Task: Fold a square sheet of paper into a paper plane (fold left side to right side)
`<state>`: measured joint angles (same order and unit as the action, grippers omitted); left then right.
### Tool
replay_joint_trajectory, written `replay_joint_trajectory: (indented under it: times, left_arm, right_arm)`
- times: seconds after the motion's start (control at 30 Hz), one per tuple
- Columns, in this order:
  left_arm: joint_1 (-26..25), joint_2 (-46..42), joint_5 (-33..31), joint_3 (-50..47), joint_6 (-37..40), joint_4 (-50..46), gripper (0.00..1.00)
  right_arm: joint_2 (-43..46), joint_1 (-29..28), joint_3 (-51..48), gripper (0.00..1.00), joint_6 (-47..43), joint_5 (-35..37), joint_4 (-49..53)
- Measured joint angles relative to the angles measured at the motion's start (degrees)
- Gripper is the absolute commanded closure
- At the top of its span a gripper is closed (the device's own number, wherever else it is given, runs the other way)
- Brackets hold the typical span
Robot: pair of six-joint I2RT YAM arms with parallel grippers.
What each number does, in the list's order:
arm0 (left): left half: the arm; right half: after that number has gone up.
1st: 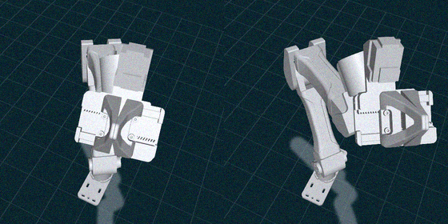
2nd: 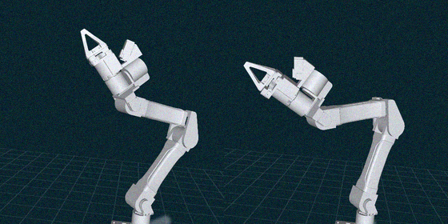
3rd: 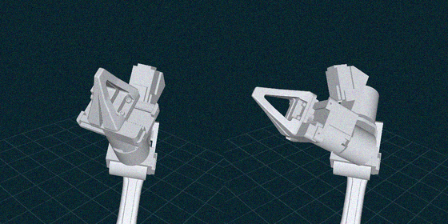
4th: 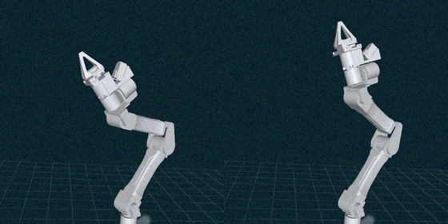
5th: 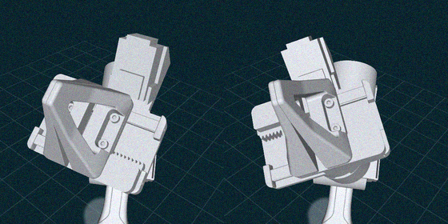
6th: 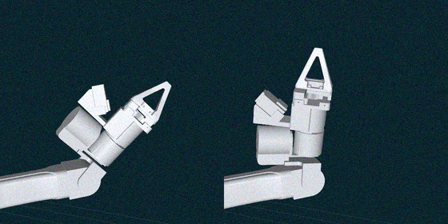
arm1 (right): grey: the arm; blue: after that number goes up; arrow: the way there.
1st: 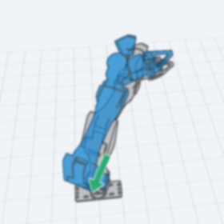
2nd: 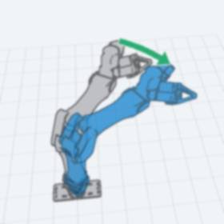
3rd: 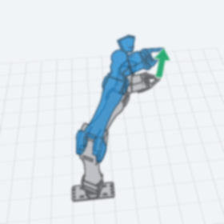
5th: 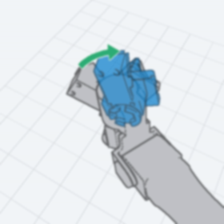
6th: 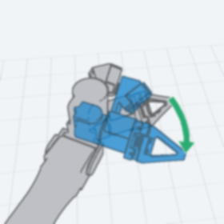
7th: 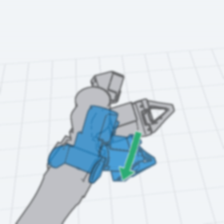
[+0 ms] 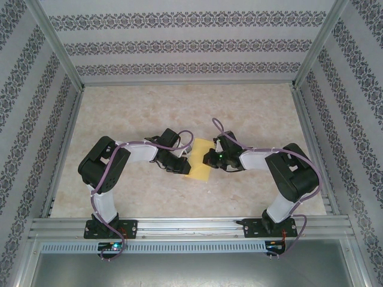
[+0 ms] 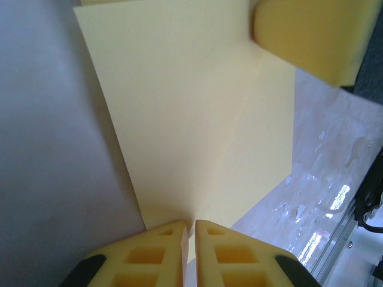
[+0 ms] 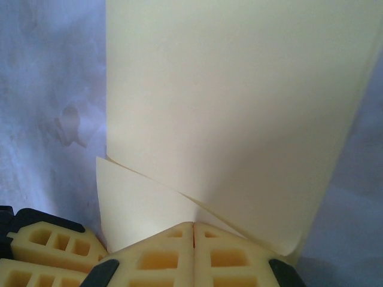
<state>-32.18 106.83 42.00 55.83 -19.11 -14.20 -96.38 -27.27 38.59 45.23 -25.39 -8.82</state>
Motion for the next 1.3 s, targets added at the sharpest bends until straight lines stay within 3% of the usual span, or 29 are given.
replay_joint_trajectory:
  times: [0.57, 0.73, 0.9, 1.3]
  left_arm:
    - [0.0, -0.4, 0.7, -1.4, -2.4, 2.7, 0.88]
    - [0.0, -1.0, 0.6, -2.5, -4.1, 4.4, 0.87]
    - [0.0, -1.3, 0.4, -3.1, -5.6, 5.5, 0.88]
    - [0.0, -1.3, 0.4, -3.2, -6.3, 5.8, 0.87]
  right_arm:
    - [3.5, 8.1, -1.0, 1.0, -2.6, -1.5, 3.0]
    - [7.8, 6.4, -1.0, 1.0, -3.0, -0.7, 4.3]
    - [8.5, 0.7, -0.9, 1.0, -1.6, -0.5, 4.1]
    - [0.5, -2.9, 4.4, 1.0, 0.0, 0.2, 2.2]
